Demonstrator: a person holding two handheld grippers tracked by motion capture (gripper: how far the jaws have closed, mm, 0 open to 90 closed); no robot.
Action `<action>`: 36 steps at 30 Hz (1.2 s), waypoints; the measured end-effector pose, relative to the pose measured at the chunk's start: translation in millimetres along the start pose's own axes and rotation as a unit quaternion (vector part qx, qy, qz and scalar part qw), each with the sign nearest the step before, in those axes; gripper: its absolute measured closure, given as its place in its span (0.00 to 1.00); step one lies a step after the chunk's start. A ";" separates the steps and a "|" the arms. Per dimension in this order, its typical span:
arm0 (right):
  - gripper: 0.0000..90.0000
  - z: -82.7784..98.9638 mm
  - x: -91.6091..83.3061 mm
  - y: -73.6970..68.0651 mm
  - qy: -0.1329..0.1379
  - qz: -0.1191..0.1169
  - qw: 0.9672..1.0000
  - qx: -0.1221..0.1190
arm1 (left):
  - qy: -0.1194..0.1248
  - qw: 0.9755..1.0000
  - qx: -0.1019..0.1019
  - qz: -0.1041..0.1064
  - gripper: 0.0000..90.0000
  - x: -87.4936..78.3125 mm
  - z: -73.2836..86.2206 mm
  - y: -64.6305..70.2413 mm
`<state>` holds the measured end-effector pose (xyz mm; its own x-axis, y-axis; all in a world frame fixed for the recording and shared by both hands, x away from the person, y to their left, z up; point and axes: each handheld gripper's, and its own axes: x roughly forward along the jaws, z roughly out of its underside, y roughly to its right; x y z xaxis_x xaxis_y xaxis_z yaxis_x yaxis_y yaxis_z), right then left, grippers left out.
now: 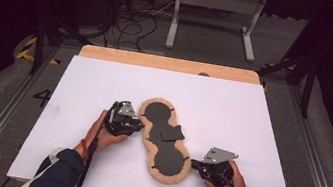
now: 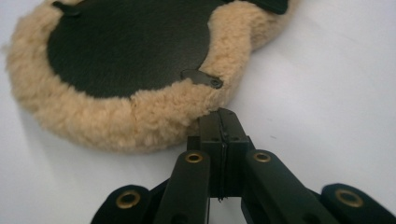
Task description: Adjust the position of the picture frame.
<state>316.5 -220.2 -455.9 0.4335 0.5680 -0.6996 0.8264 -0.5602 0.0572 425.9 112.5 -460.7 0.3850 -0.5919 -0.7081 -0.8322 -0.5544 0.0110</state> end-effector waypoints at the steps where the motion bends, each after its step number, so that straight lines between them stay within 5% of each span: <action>1: 1.00 -1.0 0.8 -3.0 0.000 -0.004 1.000 -0.006 | 0.001 1.000 0.003 -0.001 0.81 0.5 -0.3 0.1; 7: 1.00 -3.9 2.8 -15.1 -0.002 -0.019 1.000 -0.020 | 0.005 1.000 -0.009 0.002 0.80 -4.8 2.1 -2.2; 11: 0.98 -1.5 2.2 -8.3 0.004 -0.025 1.000 -0.002 | 0.014 1.000 -0.020 0.003 0.78 -13.2 4.3 -4.5; 15: 1.00 -0.6 0.4 0.8 0.009 0.004 1.000 0.021 | 0.031 0.999 -0.020 0.015 0.82 -23.1 4.7 -1.9; 21: 1.00 -5.9 6.7 -4.3 0.004 -0.009 1.000 0.007 | 0.024 0.999 -0.006 0.027 0.84 -15.0 -0.5 5.4; 25: 1.00 -7.9 8.4 -5.5 0.000 -0.009 1.000 0.003 | 0.030 0.998 -0.025 0.041 0.83 -11.3 -2.4 -3.6; 36: 1.00 -8.2 7.7 -12.3 -0.002 -0.010 1.000 -0.004 | 0.030 0.999 -0.017 0.023 0.88 -4.5 -18.4 -5.3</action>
<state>312.6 -204.0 -456.2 0.4151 0.5762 -0.7041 0.8378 -0.5437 0.0490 435.9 107.3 -444.6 0.3705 -0.6503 -0.6632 -0.8361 -0.5445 0.0668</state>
